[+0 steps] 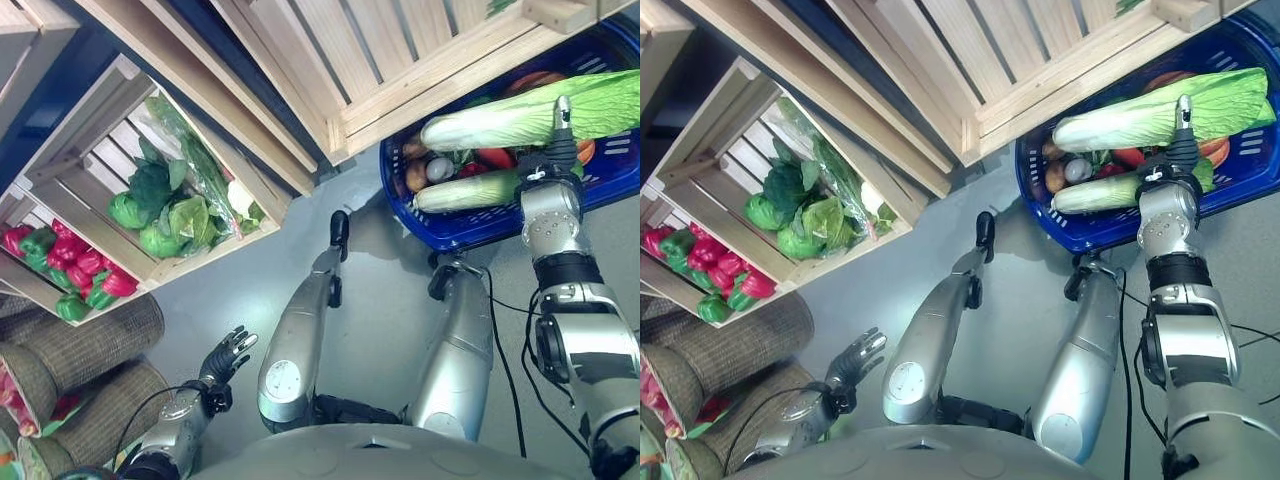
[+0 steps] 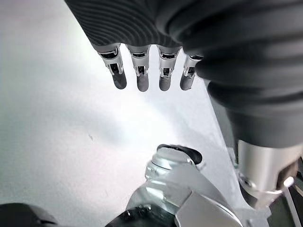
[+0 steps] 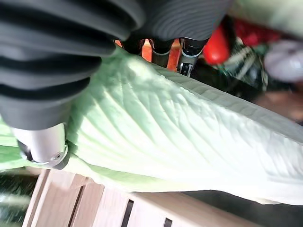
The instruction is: Pick up fruits and vegetables into the basket
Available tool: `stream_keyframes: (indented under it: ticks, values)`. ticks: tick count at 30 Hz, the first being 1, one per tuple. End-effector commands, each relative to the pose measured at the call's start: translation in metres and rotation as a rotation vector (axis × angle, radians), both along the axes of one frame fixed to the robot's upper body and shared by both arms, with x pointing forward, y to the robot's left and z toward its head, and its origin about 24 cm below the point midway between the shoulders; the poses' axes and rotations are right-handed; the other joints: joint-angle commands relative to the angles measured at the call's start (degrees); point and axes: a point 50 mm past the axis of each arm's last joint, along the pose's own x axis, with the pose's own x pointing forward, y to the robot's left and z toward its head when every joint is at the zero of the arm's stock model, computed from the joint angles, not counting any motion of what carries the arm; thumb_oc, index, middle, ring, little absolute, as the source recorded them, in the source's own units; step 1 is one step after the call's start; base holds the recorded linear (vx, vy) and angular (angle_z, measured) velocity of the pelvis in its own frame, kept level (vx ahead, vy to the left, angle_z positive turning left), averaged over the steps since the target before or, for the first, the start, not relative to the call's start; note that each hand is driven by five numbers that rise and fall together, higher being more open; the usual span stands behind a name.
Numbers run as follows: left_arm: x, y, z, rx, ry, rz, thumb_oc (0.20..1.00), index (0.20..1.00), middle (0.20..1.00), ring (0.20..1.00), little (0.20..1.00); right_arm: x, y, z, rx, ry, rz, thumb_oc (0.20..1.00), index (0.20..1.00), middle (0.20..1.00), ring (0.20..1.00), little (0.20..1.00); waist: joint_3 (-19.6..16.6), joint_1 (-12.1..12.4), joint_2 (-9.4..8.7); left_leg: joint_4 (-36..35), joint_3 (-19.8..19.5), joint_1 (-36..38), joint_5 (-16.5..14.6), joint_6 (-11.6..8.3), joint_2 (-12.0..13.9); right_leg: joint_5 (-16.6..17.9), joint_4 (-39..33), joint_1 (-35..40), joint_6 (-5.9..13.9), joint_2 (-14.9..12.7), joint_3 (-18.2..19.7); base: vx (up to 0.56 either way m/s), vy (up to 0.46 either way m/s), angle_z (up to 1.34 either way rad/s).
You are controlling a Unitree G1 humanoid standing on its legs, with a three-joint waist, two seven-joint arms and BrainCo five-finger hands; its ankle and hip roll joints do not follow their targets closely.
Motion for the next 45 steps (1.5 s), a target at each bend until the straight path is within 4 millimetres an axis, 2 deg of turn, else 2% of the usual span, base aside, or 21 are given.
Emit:
stream_keyframes:
  ticks: [1, 8, 13, 14, 15, 21, 25, 27, 28, 30, 31, 32, 36, 39, 42, 45]
  values:
    - [-0.030, -0.001, -0.012, 0.033, 0.070, 0.021, 1.000, 1.000, 1.000, 1.000, 1.000, -0.010, -0.038, 0.026, 0.078, -0.094, -0.034, 0.200, 0.200, 0.200, 0.200, 0.200, -0.7, -1.1, 10.53, 5.0, 0.2, -5.8, -3.6, 1.84, -0.1, -7.5, 3.4, 1.1, 2.06, 2.8, -1.6, 0.00, 0.000, 0.00]
    - [-0.021, 0.001, -0.008, 0.050, 0.029, 0.034, 1.000, 1.000, 1.000, 1.000, 1.000, -0.014, -0.053, 0.017, 0.225, -0.063, -0.081, 0.200, 0.200, 0.200, 0.200, 0.200, -0.7, -1.0, 11.90, 4.8, -0.4, -6.6, -3.5, 2.03, -0.7, -7.8, 4.1, -0.6, 1.90, 3.0, -0.5, 0.00, 0.000, 0.00]
    - [-0.016, 0.001, -0.006, 0.049, 0.014, 0.025, 1.000, 1.000, 1.000, 1.000, 1.000, -0.020, -0.064, 0.008, 0.140, 0.080, -0.188, 0.200, 0.200, 0.200, 0.200, 0.200, -0.7, -1.3, 11.90, 4.6, -0.4, -5.8, -3.8, 1.97, -0.8, -7.6, 3.3, 0.0, 1.80, 3.3, -0.2, 0.00, 0.000, 0.00]
    - [-0.015, 0.000, -0.005, 0.049, 0.008, 0.022, 1.000, 1.000, 1.000, 1.000, 1.000, -0.021, -0.066, 0.006, 0.118, 0.116, -0.214, 0.686, 0.686, 0.686, 0.686, 0.686, -0.7, -1.4, 11.87, 4.5, -0.4, -5.4, -3.8, 1.96, -0.8, -7.5, 3.0, 0.4, 1.81, 3.3, -0.2, 0.00, 0.000, 0.00]
    - [-0.013, 0.000, -0.005, 0.049, 0.003, 0.025, 1.000, 1.000, 1.000, 1.000, 1.000, -0.023, -0.068, 0.003, 0.093, 0.149, -0.233, 1.000, 1.000, 1.000, 1.000, 1.000, -0.7, -1.5, 11.77, 4.4, -0.3, -5.1, -3.8, 1.95, -0.7, -7.4, 2.8, 0.7, 1.82, 3.3, -0.2, 0.00, 0.000, 0.00]
    - [-0.005, 0.003, -0.002, 0.062, -0.016, 0.056, 1.000, 1.000, 1.000, 1.000, 1.000, -0.034, -0.079, -0.012, -0.003, 0.251, -0.309, 1.000, 1.000, 1.000, 1.000, 1.000, -0.7, -2.2, 10.60, 3.6, -0.4, -1.5, -4.1, 1.98, -0.5, -6.8, 0.7, 4.7, 2.03, 3.7, -0.5, 0.00, 0.003, 0.01]
    - [0.000, 0.007, -0.001, 0.062, -0.024, 0.091, 1.000, 1.000, 1.000, 1.000, 1.000, -0.038, -0.075, -0.026, -0.086, 0.263, -0.301, 1.000, 1.000, 1.000, 1.000, 1.000, -0.7, -3.4, 9.31, 2.7, -0.2, 2.0, -4.3, 1.90, -0.1, -6.2, -1.1, 8.4, 2.39, 4.0, -0.6, 0.02, 0.031, 0.06]
    - [0.005, 0.013, 0.001, 0.063, -0.029, 0.127, 1.000, 1.000, 1.000, 1.000, 1.000, -0.043, -0.067, -0.042, -0.127, 0.269, -0.275, 1.000, 1.000, 1.000, 1.000, 1.000, -0.7, -4.5, 7.79, 1.8, 0.0, 4.7, -4.3, 1.91, 0.4, -5.6, -3.0, 11.7, 2.75, 4.3, -0.5, 0.03, 0.031, 0.07]
    - [0.005, 0.013, 0.001, 0.065, -0.029, 0.129, 1.000, 1.000, 1.000, 1.000, 1.000, -0.043, -0.066, -0.044, -0.127, 0.270, -0.273, 1.000, 1.000, 1.000, 1.000, 1.000, -0.7, -4.5, 7.71, 1.7, 0.0, 5.0, -4.3, 1.91, 0.4, -5.5, -3.2, 12.0, 2.77, 4.4, -0.6, 0.04, 0.014, 0.03]
    - [0.009, 0.017, 0.003, 0.067, -0.036, 0.153, 1.000, 1.000, 1.000, 1.000, 1.000, -0.050, -0.056, -0.062, -0.140, 0.278, -0.245, 1.000, 1.000, 1.000, 1.000, 1.000, -0.7, -5.5, 6.28, 0.9, -0.2, 7.3, -4.3, 1.96, 0.7, -5.1, -4.5, 14.9, 3.10, 4.8, -0.6, 0.02, 0.002, 0.00]
    - [0.016, 0.019, 0.005, 0.069, -0.049, 0.176, 1.000, 1.000, 1.000, 1.000, 1.000, -0.055, -0.045, -0.078, -0.166, 0.289, -0.208, 1.000, 1.000, 1.000, 1.000, 1.000, -0.7, -6.3, 5.23, 0.0, 0.2, 8.2, -2.9, 2.45, 1.4, -2.9, -6.5, 16.5, 2.77, 5.4, -1.1, 0.00, 0.000, 0.00]
    - [0.016, 0.020, 0.005, 0.069, -0.052, 0.178, 1.000, 1.000, 1.000, 1.000, 1.000, -0.056, -0.043, -0.080, -0.172, 0.292, -0.203, 1.000, 1.000, 1.000, 1.000, 1.000, -0.7, -6.4, 5.05, -0.2, 0.2, 8.6, -2.8, 2.46, 1.5, -2.7, -6.9, 17.0, 2.80, 5.6, -1.0, -0.02, 0.003, -0.03]
    - [0.021, 0.030, 0.007, 0.093, -0.064, 0.225, 1.000, 1.000, 1.000, 1.000, 1.000, -0.079, -0.021, -0.114, -0.234, 0.327, -0.153, 1.000, 1.000, 1.000, 1.000, 1.000, -0.7, -8.0, 1.36, -2.0, 0.1, 14.0, -2.9, 2.49, 2.3, -1.3, -11.3, 24.5, 3.66, 6.3, -0.8, 0.05, -0.024, -0.15]
    - [0.020, 0.035, 0.007, 0.119, -0.064, 0.244, 1.000, 1.000, 1.000, 1.000, 1.000, -0.094, -0.012, -0.128, -0.283, 0.352, -0.142, 1.000, 1.000, 1.000, 1.000, 1.000, -1.2, -8.7, -0.75, -2.9, -0.2, 16.9, -2.9, 2.34, 2.8, -0.5, -14.1, 28.9, 4.04, 6.7, -0.8, 0.07, -0.040, -0.10]
    - [0.007, 0.042, 0.003, 0.138, -0.033, 0.263, 1.000, 1.000, 1.000, 1.000, 1.000, -0.119, 0.005, -0.144, -0.389, 0.372, -0.091, 1.000, 1.000, 1.000, 1.000, 1.000, -4.8, -9.6, -3.93, -5.0, -0.6, 20.8, -3.1, 2.01, 3.6, 0.7, -18.9, 34.7, 4.76, 7.1, -1.2, 0.16, -0.043, -0.03]
    - [-0.013, 0.039, -0.005, 0.163, 0.012, 0.251, 1.000, 1.000, 1.000, 1.000, 1.000, -0.150, 0.017, -0.162, -0.466, 0.426, 0.017, 1.000, 1.000, 1.000, 1.000, 1.000, -9.8, -10.7, -6.43, -7.3, -0.4, 25.1, -3.5, 2.04, 4.1, 1.9, -23.2, 40.1, 6.05, 7.1, -0.8, 0.21, -0.005, -0.12]
